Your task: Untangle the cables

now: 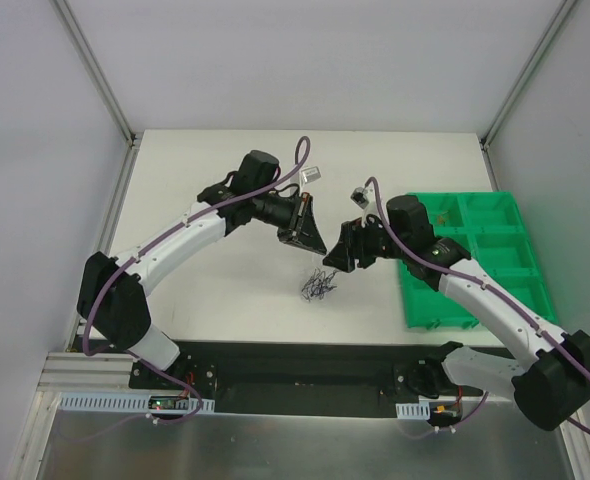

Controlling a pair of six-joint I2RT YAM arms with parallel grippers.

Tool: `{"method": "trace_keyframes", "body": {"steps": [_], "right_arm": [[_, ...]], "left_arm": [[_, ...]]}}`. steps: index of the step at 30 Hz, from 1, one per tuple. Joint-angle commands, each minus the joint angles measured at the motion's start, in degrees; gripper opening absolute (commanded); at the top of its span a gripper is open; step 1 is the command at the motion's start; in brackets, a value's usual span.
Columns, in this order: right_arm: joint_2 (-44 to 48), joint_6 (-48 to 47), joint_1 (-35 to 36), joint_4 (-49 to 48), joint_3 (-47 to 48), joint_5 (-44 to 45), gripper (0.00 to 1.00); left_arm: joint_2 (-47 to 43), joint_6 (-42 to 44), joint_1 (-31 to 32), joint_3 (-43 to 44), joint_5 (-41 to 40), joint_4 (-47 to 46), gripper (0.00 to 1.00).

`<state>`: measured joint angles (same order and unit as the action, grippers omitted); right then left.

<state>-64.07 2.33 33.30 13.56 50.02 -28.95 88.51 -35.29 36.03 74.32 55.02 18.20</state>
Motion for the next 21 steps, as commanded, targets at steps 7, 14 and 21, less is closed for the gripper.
{"method": "trace_keyframes", "body": {"steps": [7, 14, 21], "right_arm": [[-3.42, -4.44, 0.71, -5.38, 4.55, -1.72, 0.57], [-2.73, 0.74, 1.68, -15.39, 2.89, -4.62, 0.56], [3.15, 1.19, 1.86, -14.89, -2.37, 0.27, 0.56]], "left_arm": [[0.0, -1.98, 0.09, 5.56, 3.95, -1.23, 0.0], [-0.79, -1.89, -0.52, 7.24, 3.51, -1.23, 0.0], [-3.6, -2.06, -2.63, 7.06, 1.05, -1.23, 0.0]]}}
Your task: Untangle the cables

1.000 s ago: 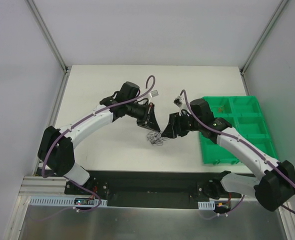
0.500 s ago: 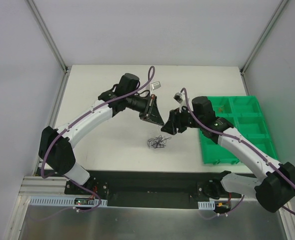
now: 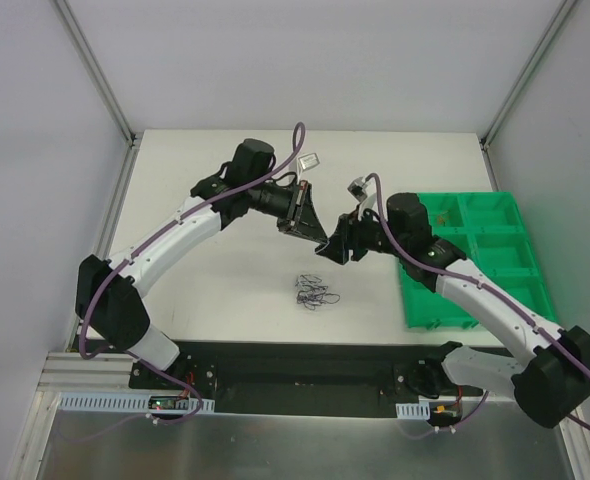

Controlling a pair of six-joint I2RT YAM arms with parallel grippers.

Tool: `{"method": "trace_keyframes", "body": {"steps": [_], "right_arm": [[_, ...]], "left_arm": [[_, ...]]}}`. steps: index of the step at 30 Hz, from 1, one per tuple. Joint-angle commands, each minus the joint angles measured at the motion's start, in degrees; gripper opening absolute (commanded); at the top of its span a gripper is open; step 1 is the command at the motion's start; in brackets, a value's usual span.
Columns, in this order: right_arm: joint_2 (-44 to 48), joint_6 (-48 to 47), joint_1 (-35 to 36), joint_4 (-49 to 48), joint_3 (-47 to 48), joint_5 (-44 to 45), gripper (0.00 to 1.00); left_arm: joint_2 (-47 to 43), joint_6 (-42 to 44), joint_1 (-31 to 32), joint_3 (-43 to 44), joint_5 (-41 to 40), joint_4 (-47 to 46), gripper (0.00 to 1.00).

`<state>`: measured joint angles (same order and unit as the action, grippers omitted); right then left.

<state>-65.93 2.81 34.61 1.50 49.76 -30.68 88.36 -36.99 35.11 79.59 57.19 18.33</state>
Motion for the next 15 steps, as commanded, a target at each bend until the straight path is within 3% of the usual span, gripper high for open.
{"method": "trace_keyframes", "body": {"steps": [1, 6, 15], "right_arm": [[6.68, 0.01, 0.46, -1.86, -2.99, 4.9, 0.57], [9.5, -4.3, 0.46, 0.26, -6.07, 6.07, 0.57], [5.38, -1.33, 1.16, -8.52, -3.54, 1.85, 0.61]], "left_arm": [[-3.72, -0.45, -1.98, 1.88, -1.2, -1.54, 0.0], [-4.77, -1.06, -2.94, 1.53, -0.94, -2.33, 0.0], [-4.77, -1.59, -3.47, 2.06, 0.73, -3.38, 0.0]]}}
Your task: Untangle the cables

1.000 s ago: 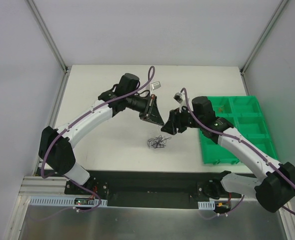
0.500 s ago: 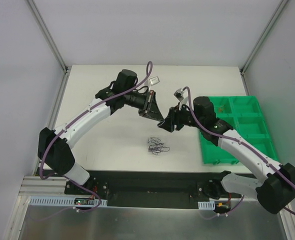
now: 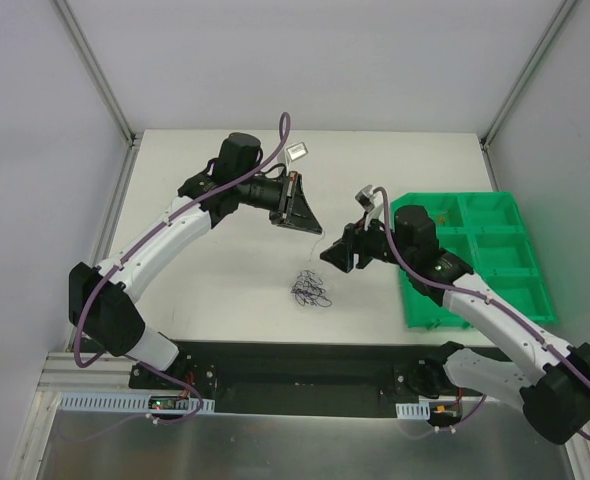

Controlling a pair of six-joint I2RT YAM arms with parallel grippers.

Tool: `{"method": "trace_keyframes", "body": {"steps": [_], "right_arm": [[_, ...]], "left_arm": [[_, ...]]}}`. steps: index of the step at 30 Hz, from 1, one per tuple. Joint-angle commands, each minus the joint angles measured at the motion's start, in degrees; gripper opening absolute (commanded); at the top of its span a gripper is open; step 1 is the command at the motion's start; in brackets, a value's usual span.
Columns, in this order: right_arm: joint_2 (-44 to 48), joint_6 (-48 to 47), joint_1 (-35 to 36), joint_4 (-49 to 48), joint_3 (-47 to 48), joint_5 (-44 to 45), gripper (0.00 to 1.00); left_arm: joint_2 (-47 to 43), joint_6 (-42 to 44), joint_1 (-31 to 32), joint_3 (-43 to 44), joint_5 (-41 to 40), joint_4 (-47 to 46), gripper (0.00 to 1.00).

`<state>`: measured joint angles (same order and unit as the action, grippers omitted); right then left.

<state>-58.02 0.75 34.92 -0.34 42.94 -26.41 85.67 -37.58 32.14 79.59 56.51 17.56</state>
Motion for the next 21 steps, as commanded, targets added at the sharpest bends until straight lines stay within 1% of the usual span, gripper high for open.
{"method": "trace_keyframes", "body": {"steps": [1, 3, 7, 11, 12, 13, 16, 17, 18, 19, 21], "right_arm": [[-3.49, 1.44, 1.2, -7.82, 3.99, -2.94, 0.61], [-5.34, 3.1, 2.17, -9.24, 5.22, -3.29, 0.61], [-7.19, 4.26, 4.54, -11.52, 5.23, 0.39, 0.6], [-8.07, 5.4, 4.72, -11.96, 5.93, 5.84, 0.54], [-8.51, 5.66, 4.72, -12.57, 6.19, 6.54, 0.5], [-9.12, 5.84, 4.72, -12.67, 6.89, 6.72, 0.43], [-10.53, 6.98, 4.81, -12.41, 8.91, 5.32, 0.09], [-10.62, 7.5, 4.64, -12.32, 9.44, 5.15, 0.01], [-10.45, 7.86, 4.63, -11.8, 9.79, 5.14, 0.0], [-10.19, 8.29, 4.63, -10.75, 10.67, 5.41, 0.0], [-10.01, 8.82, 4.46, -7.24, 12.86, 5.85, 0.0]], "left_arm": [[-2.17, -1.09, -0.5, 2.06, 1.5, -2.62, 0.0], [-2.26, -1.26, -0.5, 2.23, 1.76, -2.71, 0.0], [-2.35, -1.61, -0.5, 2.76, 1.67, -3.15, 0.0], [-2.79, -2.58, -0.5, 3.11, 1.5, -4.2, 0.0], [-2.79, -2.76, -0.5, 3.2, 1.5, -4.46, 0.0], [-3.05, -2.76, -0.5, 3.29, 1.32, -4.64, 0.0], [-3.84, -2.67, -0.5, 3.29, -0.34, -4.91, 0.0], [-4.45, -2.41, -0.5, 3.03, -1.31, -4.91, 0.0], [-5.07, -2.06, -0.5, 2.85, -2.45, -4.91, 0.0], [-5.86, -1.27, -0.59, 2.5, -3.85, -4.91, 0.03], [-7.96, -0.04, -0.94, 1.01, -8.06, -4.82, 0.29]]}}
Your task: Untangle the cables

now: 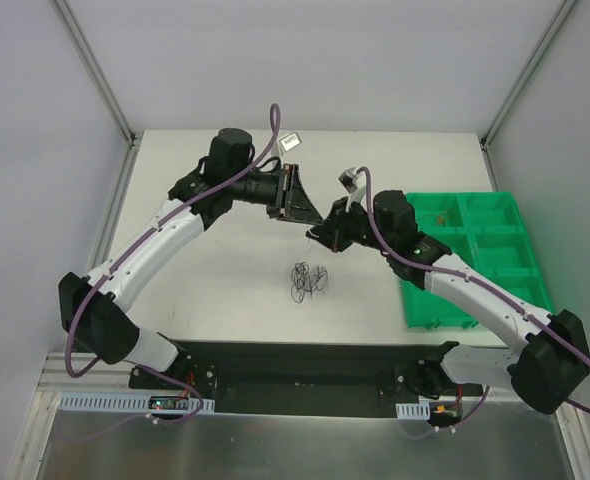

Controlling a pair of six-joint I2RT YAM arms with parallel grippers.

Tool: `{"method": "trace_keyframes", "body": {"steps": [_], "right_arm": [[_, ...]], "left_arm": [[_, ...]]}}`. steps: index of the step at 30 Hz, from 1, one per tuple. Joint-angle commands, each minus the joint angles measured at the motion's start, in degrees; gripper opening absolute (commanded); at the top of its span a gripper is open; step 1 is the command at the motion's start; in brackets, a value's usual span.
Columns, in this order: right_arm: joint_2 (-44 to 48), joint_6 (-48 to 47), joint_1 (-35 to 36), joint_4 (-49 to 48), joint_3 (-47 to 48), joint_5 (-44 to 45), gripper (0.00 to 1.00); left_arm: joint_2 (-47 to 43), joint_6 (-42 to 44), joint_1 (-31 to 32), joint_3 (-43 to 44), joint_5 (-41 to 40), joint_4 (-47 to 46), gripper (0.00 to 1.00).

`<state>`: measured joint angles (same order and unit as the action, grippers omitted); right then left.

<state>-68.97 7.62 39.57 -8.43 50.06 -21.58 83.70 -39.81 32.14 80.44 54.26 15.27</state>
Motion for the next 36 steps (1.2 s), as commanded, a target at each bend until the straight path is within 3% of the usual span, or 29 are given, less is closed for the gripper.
{"method": "trace_keyframes", "body": {"steps": [1, 4, 6, 10, 16, 22, 29, 36], "right_arm": [[1.12, 2.48, -0.46, 2.43, 6.79, 1.02, 0.0], [1.82, 7.57, -1.95, 3.77, 9.17, -1.08, 0.0], [1.65, 10.65, -2.65, 4.47, 12.15, -2.49, 0.0], [0.68, 18.03, -4.24, 5.17, 16.72, -4.42, 0.0], [-0.55, 28.58, -4.77, 3.07, 24.11, -6.1, 0.0], [-0.73, 35.44, -4.68, -0.45, 27.01, -6.89, 0.0], [-0.46, 37.38, -4.24, -1.07, 27.72, -7.07, 0.0], [-1.69, 36.77, -2.83, 0.69, 33.07, -6.89, 0.0]], "left_arm": [[-7.22, 3.07, -1.11, -0.89, -8.36, -2.44, 0.42], [-12.4, 5.61, -1.55, -6.25, -17.84, -2.08, 0.65], [-15.48, 7.63, -1.55, -9.5, -23.65, -2.17, 0.71], [-17.78, 11.41, -1.38, -14.43, -27.54, -4.18, 0.72], [-19.72, 14.94, 1.34, -27.17, -25.25, -26.05, 0.75], [-15.69, 15.55, 3.81, -29.03, -33.06, -34.08, 0.79], [-10.4, 18.71, 4.16, -23.49, -38.96, -30.48, 0.71], [-3.47, 17.41, 4.25, -22.17, -46.43, -25.74, 0.41]]}}
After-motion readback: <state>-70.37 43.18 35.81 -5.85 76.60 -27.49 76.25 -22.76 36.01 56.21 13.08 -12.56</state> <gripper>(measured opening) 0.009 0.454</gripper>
